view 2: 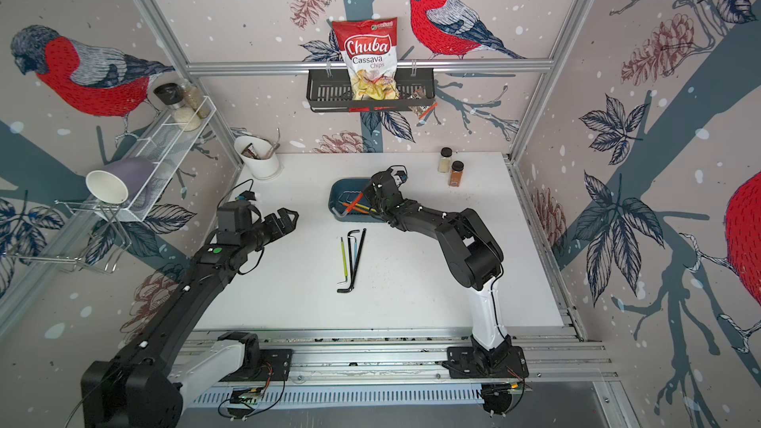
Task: Put the hex key on the desktop into the storage box
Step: Place the Allen key in the storage box.
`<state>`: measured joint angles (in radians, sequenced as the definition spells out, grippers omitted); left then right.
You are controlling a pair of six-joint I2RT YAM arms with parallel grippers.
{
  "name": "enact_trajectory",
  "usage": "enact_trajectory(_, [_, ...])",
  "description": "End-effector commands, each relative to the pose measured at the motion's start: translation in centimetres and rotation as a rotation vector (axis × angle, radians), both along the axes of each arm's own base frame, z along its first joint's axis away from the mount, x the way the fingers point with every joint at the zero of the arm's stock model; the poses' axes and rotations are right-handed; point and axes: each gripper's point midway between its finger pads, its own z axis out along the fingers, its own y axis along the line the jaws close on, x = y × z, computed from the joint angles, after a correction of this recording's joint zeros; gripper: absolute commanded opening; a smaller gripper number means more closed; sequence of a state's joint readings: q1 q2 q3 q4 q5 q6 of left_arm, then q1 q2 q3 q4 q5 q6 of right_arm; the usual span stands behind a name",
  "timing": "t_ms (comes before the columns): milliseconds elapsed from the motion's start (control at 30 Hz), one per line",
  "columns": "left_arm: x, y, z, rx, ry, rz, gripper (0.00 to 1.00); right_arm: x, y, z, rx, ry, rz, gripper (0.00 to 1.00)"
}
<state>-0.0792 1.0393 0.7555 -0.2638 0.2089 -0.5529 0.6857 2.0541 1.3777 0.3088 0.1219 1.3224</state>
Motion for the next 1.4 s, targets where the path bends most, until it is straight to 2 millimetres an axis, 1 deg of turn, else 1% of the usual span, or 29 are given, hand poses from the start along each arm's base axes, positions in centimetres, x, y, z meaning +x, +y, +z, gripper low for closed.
enact_trajectory(0, [0.4,0.1,0.7,-0.01,-0.032,0.006,0.96,0.8,-0.2,2.0,0.063,-0.06,-0.111,0.0])
enact_trajectory(200, [0.5,0.0,1.2,-0.029,-0.048,-0.009,0.96,0.4,-1.6,1.1,0.075,-0.025,-0.216,0.0])
enact_trajectory(300, [0.4,0.1,1.5,-0.031,-0.061,-0.007,0.96,0.1,-2.1,0.9,0.069,-0.015,-0.269,0.0])
enact_trajectory(500, [0.3,0.3,2.0,-0.044,-0.079,-0.006,0.96,0.5,-2.4,0.8,0.067,0.007,-0.333,0.0])
enact_trajectory(633, [0.2,0.0,2.0,-0.058,-0.08,-0.021,0.96,0.5,-2.9,-0.3,0.083,0.041,-0.382,0.0])
enact_trajectory(700, [0.2,0.0,2.0,-0.059,-0.08,-0.023,0.96,0.7,-2.9,-0.7,0.085,0.053,-0.398,0.0])
enact_trajectory(900, [0.0,0.3,2.1,-0.049,-0.088,-0.012,0.96,1.9,-1.8,-1.2,0.088,0.059,-0.402,0.0])
enact_trajectory(1000, [-0.1,0.3,2.1,-0.047,-0.088,-0.01,0.96,2.2,-1.5,-1.9,0.101,0.065,-0.41,0.0])
enact_trajectory(1133, [-0.2,0.4,1.9,-0.038,-0.081,-0.009,0.96,2.3,-1.4,-3.0,0.096,0.08,-0.407,0.08])
enact_trajectory(1167, [-0.2,0.4,1.9,-0.039,-0.081,-0.009,0.96,2.3,-1.3,-3.5,0.094,0.088,-0.402,0.12])
enact_trajectory(1267, [-0.2,0.4,1.8,-0.039,-0.082,-0.01,0.96,2.4,-0.8,-4.3,0.105,0.099,-0.377,0.28])
enact_trajectory(1367, [-0.2,0.4,1.6,-0.038,-0.075,-0.009,0.96,2.4,-0.3,-4.5,0.113,0.106,-0.353,0.44])
